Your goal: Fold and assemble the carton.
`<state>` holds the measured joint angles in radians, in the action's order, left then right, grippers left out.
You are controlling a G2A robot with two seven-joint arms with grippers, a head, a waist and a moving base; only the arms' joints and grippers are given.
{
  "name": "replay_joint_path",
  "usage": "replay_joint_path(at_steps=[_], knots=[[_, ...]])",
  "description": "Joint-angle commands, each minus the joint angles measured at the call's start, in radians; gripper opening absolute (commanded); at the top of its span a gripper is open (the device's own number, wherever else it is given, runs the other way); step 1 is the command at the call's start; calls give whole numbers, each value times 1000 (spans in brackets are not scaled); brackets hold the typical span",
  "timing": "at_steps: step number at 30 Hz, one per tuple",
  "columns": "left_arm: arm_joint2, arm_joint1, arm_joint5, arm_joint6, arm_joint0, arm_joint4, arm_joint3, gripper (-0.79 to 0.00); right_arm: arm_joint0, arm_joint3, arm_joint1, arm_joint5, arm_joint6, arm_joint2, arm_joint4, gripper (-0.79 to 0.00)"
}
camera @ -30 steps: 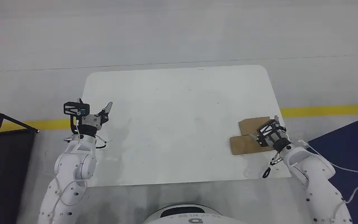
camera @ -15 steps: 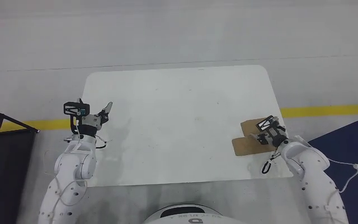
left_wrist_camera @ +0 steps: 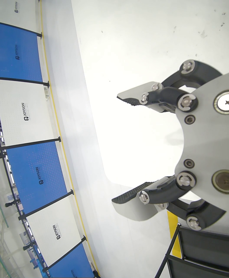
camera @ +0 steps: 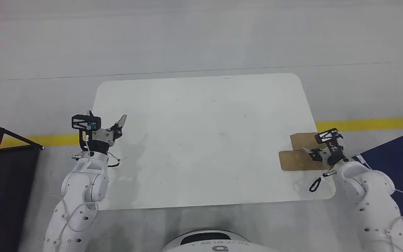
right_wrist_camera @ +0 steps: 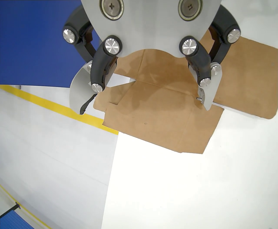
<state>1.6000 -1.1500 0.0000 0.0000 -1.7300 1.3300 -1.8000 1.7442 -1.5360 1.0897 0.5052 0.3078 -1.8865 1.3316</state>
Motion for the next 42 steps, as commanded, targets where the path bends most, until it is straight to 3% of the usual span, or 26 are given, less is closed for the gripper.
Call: replay_joint_path(at_steps=[1,6,9,12,14,21,23,24,27,34,37,42], knots=[[0,0,0,0,0,0,0,0,3,13,0,22,-19,-26,-71,0],[0,0,0,0,0,0,0,0,22,87,-1,61,-58,-140,-345,0],[0,0,0,0,0,0,0,0,44,168,-3,150,-47,-220,-582,0],[0,0,0,0,0,0,0,0,39,317,-9,292,82,-255,-975,0],[0,0,0,0,0,0,0,0,20,402,-21,311,225,-270,-1174,0],[0,0,0,0,0,0,0,0,20,402,-21,311,225,-270,-1174,0],[0,0,0,0,0,0,0,0,0,412,-14,282,223,-252,-1308,0],[0,0,0,0,0,0,0,0,-12,429,-16,231,288,-240,-1390,0],[0,0,0,0,0,0,0,0,-54,490,-35,129,399,-263,-1420,0],[0,0,0,0,0,0,0,0,-132,624,-83,93,678,-295,-1426,0],[0,0,0,0,0,0,0,0,-159,666,-102,97,767,-294,-1398,-52],[0,0,0,0,0,0,0,0,-205,732,-122,105,902,-271,-1409,-212]])
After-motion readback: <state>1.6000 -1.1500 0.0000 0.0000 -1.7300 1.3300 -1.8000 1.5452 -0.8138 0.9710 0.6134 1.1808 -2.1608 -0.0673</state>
